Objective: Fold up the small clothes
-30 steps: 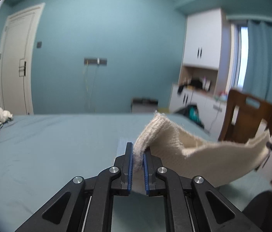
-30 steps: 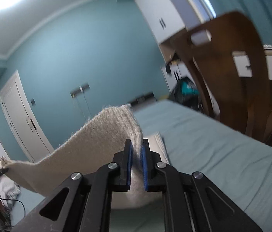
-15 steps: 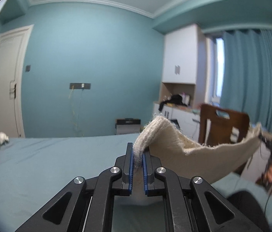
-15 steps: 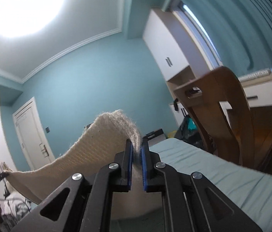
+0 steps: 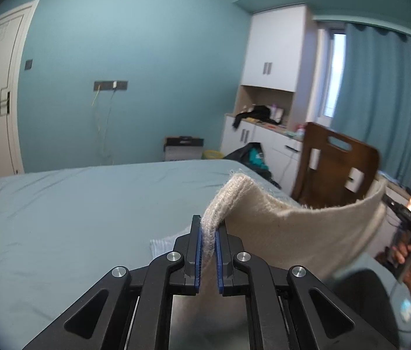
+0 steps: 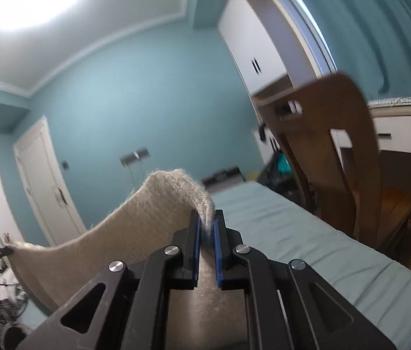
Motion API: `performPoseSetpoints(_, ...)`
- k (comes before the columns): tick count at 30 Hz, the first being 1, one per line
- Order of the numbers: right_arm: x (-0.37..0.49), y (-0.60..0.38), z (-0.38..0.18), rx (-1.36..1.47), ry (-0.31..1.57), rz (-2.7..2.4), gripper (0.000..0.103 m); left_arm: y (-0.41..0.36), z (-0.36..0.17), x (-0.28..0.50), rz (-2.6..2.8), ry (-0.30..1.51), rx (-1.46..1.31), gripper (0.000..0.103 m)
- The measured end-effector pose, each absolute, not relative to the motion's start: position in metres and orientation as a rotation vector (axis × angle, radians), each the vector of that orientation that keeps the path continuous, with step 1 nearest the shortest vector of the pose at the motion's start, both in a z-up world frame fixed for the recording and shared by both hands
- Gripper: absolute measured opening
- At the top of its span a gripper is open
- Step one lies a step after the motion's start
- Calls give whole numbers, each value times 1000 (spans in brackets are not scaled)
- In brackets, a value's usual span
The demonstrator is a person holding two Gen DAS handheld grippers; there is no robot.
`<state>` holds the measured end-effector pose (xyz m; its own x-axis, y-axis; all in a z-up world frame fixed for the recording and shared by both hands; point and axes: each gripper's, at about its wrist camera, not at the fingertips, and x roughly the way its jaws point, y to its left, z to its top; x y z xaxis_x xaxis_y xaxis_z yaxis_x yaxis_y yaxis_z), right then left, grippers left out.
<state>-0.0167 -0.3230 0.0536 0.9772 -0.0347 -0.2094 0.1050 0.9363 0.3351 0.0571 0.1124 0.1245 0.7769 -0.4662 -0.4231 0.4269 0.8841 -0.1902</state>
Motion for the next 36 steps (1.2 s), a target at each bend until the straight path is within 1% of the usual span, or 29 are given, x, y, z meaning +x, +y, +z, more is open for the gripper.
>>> performPoseSetpoints(4,71,-331,46,363,305,-102,5,87,97,152,-401,553,-136,7)
performPoseSetpoints(8,172,-342,26,407,405,-115,5,67,48,245,-278,660,-178,9)
performPoseSetpoints(10,223,-343,3,408,461,-136,7,61,20,277,-257,734,-208,16)
performPoseSetpoints(11,239,-344,-10,407,485,-147,9,61,5,290,-239,775,-229,34)
performPoseSetpoints(12,262,-345,-30,398,537,-175,18,66,-12,300,-197,815,-269,73)
performPoseSetpoints(13,274,-347,-45,393,584,-213,32,72,-26,304,-152,841,-320,90)
performPoseSetpoints(14,290,-351,-70,398,690,-286,40,82,-40,304,-95,861,-378,100)
performPoseSetpoints(15,288,-355,-85,424,738,-311,50,86,-48,301,-85,867,-404,100)
performPoseSetpoints(17,286,-371,-114,595,837,-331,51,89,-57,297,-97,908,-388,101)
performPoseSetpoints(18,286,-376,-117,639,873,-319,55,85,-61,296,-91,947,-321,101)
performPoseSetpoints(19,290,-382,-119,688,925,-293,63,79,-65,298,-75,990,-235,101)
performPoseSetpoints(20,294,-386,-119,723,964,-252,66,70,-67,297,-77,1015,-152,101)
performPoseSetpoints(22,297,-391,-118,738,946,-170,76,52,-67,291,-161,993,-28,101)
performPoseSetpoints(23,296,-392,-119,718,944,-173,78,43,-68,286,-196,979,27,101)
performPoseSetpoints(26,306,-390,-130,593,1035,-233,78,24,-82,287,-216,1019,192,101)
performPoseSetpoints(28,316,-387,-133,514,1063,-224,78,20,-90,288,-223,1036,216,101)
performPoseSetpoints(31,319,-385,-143,436,1089,-259,78,29,-113,298,-250,1118,119,101)
performPoseSetpoints(35,328,-382,-159,442,1113,-173,77,42,-142,312,-246,1241,6,101)
performPoseSetpoints(36,328,-383,-161,448,1112,-161,69,45,-147,314,-230,1254,-10,101)
